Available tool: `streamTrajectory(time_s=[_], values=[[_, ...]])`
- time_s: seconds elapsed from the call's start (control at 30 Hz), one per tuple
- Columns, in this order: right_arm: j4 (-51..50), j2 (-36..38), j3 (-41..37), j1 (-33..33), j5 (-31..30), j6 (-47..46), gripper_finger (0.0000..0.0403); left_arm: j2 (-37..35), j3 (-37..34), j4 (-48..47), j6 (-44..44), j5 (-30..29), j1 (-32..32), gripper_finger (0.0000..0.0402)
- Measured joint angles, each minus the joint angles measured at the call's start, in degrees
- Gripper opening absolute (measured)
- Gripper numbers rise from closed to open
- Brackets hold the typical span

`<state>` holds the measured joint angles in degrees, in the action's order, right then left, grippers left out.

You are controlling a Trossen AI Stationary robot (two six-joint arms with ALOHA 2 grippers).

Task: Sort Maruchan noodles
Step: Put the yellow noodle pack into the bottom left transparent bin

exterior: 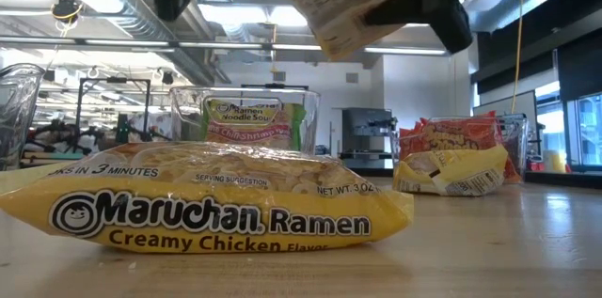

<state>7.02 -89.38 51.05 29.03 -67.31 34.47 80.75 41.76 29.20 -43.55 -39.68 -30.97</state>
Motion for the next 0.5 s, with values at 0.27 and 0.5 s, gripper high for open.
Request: streamTrajectory(time_s=[0.27, 0.5], values=[[0.4, 0.0, 0.0, -1.4, 1.1, 1.0, 0.011, 0.7, 0.0, 3.8, 1.9, 0.0, 2.0, 0.0232], [0.5, 0.0, 0.0, -1.9, 2.4, 3.4, 0.011, 6.7, 0.0, 16.0, 1.2, -1.6, 4.4, 0.0232]])
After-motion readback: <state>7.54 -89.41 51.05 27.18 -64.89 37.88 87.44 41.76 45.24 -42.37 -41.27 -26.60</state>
